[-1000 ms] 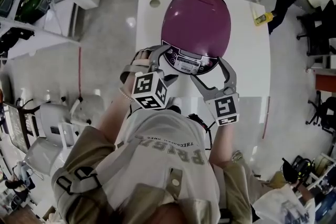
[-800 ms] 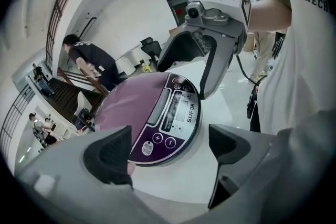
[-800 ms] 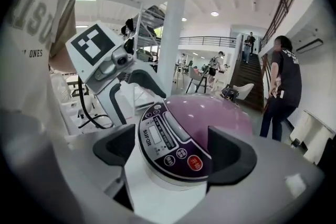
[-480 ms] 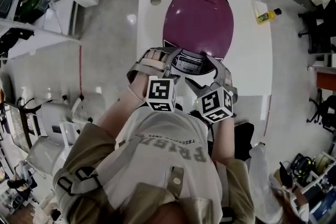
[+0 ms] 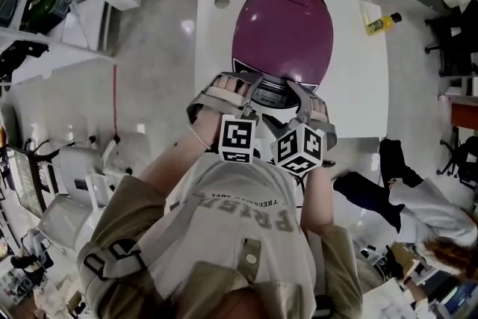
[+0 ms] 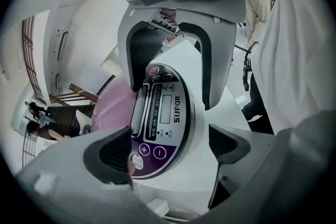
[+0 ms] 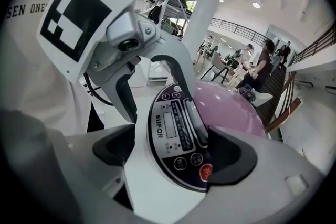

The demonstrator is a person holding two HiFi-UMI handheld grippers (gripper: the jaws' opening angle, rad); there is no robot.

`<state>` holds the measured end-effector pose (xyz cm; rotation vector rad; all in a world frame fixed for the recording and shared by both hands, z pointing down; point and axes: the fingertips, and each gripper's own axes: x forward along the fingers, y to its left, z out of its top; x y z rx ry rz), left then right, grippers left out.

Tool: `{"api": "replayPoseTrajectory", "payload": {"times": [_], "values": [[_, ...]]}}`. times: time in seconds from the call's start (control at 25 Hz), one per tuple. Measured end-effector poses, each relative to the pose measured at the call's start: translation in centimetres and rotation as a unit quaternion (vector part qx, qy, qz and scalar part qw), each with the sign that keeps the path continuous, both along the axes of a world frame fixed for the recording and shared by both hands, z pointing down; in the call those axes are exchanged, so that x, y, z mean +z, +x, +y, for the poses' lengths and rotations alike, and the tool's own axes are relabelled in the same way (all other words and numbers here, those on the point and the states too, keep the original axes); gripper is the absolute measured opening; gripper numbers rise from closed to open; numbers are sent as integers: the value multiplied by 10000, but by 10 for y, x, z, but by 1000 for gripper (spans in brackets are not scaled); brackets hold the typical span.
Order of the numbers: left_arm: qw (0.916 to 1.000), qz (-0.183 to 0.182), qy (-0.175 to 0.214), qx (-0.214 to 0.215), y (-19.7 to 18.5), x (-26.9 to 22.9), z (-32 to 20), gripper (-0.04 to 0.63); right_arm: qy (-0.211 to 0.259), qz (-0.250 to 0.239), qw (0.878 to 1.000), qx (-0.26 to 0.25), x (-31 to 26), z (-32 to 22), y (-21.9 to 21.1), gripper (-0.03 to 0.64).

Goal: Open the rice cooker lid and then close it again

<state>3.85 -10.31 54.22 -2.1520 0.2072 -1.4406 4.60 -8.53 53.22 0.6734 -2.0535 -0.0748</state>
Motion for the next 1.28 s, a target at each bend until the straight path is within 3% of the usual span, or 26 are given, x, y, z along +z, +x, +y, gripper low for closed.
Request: {"api": "replayPoseTrajectory", "payload": {"times": [0.44, 0.84, 1.28], "values": [[9999, -123, 12, 66, -2, 4, -1, 476, 256, 553, 9977, -281, 11, 1, 1, 425], [9993, -343, 58, 139, -6, 5, 0, 476, 261, 712, 9960, -477, 13, 3, 1, 425], [9946, -900, 377, 364, -8, 7, -4, 476, 310, 1644, 9817, -915, 18, 3, 12, 425]]}}
